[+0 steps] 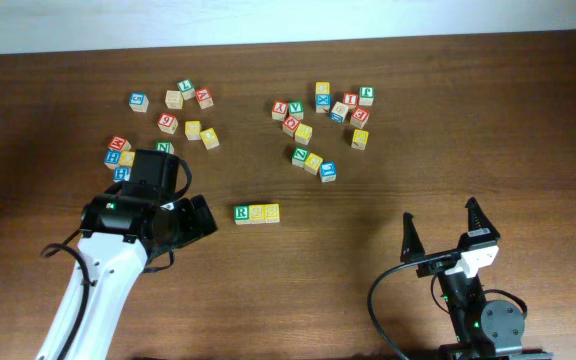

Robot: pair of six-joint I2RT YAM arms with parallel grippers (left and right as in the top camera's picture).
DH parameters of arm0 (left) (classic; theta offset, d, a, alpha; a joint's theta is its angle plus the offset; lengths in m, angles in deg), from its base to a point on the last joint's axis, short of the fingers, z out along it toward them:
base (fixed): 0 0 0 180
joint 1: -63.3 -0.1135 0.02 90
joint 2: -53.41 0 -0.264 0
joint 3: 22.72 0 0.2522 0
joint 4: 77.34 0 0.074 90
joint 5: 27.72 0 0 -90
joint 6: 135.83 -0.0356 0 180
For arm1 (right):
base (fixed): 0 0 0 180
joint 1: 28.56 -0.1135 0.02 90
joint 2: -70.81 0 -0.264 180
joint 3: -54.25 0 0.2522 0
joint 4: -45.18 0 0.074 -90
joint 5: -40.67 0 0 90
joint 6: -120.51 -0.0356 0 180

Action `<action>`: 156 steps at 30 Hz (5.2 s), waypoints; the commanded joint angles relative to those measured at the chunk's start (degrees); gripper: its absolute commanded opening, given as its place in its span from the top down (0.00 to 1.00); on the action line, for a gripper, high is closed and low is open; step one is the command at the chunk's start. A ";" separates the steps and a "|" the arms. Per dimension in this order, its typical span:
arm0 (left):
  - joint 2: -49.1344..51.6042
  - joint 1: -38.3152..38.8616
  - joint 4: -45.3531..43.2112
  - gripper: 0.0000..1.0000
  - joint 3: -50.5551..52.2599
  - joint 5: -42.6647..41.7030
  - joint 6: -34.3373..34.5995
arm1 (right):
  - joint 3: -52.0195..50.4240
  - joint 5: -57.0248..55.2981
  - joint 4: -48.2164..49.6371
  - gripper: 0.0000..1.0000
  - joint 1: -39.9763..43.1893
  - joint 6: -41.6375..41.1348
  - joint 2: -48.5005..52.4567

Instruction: Spell out RSS

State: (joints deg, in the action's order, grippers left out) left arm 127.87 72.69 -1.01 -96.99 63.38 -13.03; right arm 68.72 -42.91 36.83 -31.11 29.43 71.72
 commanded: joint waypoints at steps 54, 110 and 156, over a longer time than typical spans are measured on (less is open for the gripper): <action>-0.87 -0.26 1.20 0.01 0.26 0.66 -0.07 | -0.39 -1.11 -9.53 0.02 2.95 -1.49 -0.72; -69.77 -8.13 -34.42 0.01 41.79 -5.92 -45.99 | -0.39 -1.11 -9.53 0.02 2.95 -1.49 -0.72; -74.18 -8.44 -66.01 0.01 60.04 -3.21 -35.76 | -0.39 -1.11 -9.53 0.02 2.95 -1.49 -0.72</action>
State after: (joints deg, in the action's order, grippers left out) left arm 54.25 64.71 -70.12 -37.12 58.49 -50.67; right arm 68.61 -43.76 27.63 -28.60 28.56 71.65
